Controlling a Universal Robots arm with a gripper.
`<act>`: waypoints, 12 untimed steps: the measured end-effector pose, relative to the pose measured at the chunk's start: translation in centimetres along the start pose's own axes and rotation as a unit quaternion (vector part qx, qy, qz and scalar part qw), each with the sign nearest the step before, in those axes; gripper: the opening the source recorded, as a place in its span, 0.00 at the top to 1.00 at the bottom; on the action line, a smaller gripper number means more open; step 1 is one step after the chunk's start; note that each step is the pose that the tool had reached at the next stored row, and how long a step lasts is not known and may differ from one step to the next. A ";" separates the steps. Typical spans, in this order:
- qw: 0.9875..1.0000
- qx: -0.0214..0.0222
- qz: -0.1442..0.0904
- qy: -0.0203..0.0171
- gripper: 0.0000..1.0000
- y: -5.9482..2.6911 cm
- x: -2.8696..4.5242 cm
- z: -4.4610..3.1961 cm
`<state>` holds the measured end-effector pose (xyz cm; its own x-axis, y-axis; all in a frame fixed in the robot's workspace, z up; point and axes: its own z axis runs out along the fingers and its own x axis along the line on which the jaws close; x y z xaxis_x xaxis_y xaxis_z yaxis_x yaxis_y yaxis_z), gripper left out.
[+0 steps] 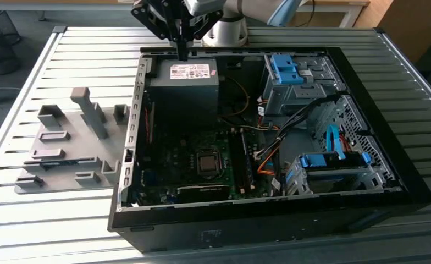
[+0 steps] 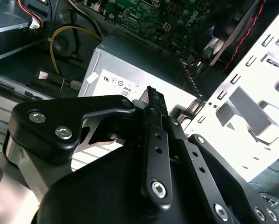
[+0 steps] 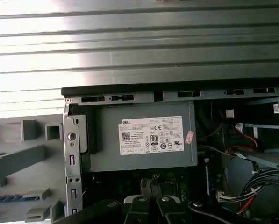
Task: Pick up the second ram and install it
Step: 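Reach for the second ram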
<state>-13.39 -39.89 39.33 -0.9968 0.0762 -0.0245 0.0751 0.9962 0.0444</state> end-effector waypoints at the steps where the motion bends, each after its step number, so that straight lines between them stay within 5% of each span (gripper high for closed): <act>1: 1.000 0.000 0.000 0.000 0.90 0.00 0.04 0.00; 12: 1.000 0.000 0.000 0.000 0.90 -0.03 0.40 0.00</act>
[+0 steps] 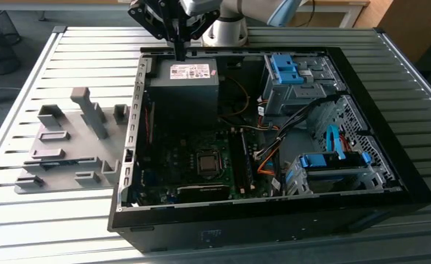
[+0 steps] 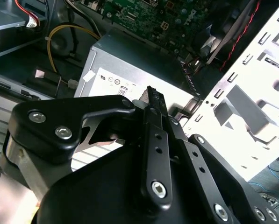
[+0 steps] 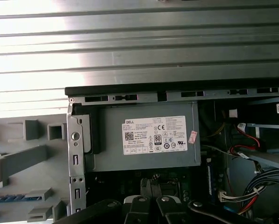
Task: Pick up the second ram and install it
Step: 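Reach for the second ram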
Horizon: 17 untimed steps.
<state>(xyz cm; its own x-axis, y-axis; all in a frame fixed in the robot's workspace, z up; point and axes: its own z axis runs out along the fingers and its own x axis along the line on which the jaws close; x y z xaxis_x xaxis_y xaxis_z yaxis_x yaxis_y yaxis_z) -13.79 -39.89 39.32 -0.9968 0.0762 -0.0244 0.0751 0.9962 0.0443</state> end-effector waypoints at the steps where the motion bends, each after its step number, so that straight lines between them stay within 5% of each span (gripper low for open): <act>1: 1.000 0.000 0.000 0.000 0.90 0.00 0.03 0.00; 17: 1.000 0.000 0.000 0.000 0.90 -0.04 0.54 0.00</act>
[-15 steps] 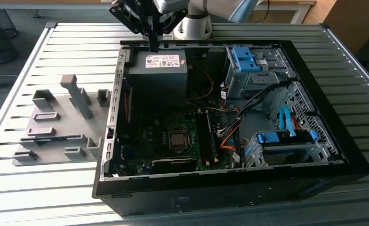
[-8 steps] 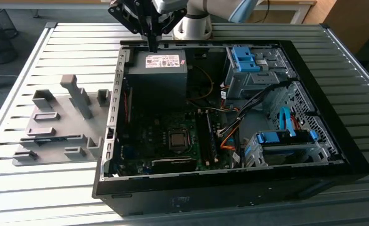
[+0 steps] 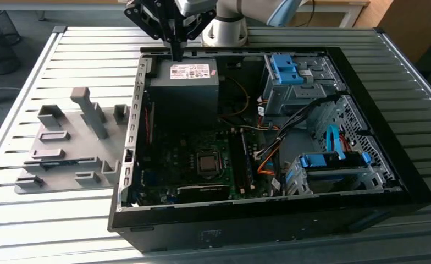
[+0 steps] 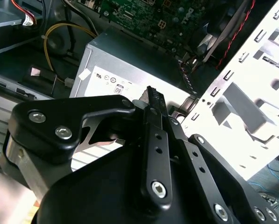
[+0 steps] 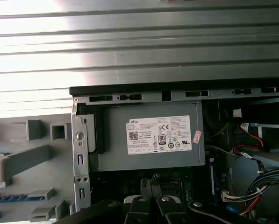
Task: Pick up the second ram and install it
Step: 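Reach for the second ram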
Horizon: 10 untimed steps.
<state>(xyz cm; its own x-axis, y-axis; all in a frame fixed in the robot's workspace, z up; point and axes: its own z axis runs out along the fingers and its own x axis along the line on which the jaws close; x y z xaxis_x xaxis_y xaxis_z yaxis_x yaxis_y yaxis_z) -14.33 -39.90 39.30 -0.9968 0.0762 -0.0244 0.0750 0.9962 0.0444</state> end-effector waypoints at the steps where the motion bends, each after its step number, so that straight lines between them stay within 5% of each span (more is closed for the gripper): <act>1: 1.000 0.000 0.000 0.000 0.90 0.00 0.06 0.00; 10: 1.000 0.000 0.000 0.000 0.90 -0.07 0.87 -0.01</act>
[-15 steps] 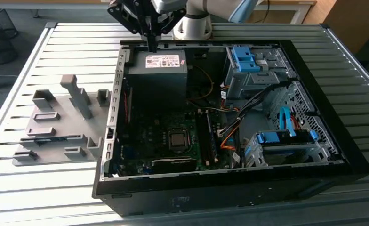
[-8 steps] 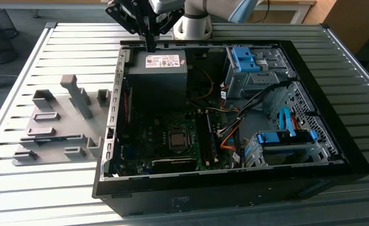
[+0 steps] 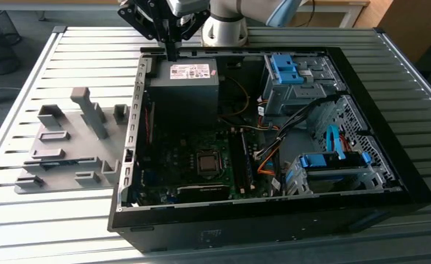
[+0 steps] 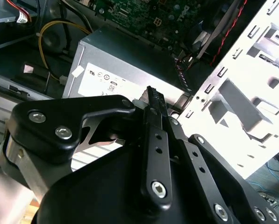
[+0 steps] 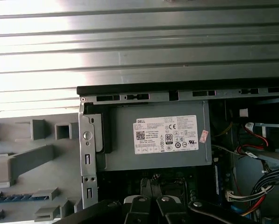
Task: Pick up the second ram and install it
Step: 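Reach for the second ram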
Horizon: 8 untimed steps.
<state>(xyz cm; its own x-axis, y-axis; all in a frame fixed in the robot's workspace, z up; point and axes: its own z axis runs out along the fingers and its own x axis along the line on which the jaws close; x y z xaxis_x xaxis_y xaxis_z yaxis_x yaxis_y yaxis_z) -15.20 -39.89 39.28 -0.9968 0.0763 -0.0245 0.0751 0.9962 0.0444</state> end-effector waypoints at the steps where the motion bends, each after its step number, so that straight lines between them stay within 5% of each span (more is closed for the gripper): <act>1: 1.000 0.000 0.000 0.000 0.90 -0.01 0.10 0.00; 8: 1.000 0.000 0.000 0.000 0.90 -0.08 1.02 0.00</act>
<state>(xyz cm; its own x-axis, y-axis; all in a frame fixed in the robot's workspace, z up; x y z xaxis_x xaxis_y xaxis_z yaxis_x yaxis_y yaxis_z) -16.23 -39.89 39.26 -0.9968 0.0762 -0.0245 0.0750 0.9962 0.0444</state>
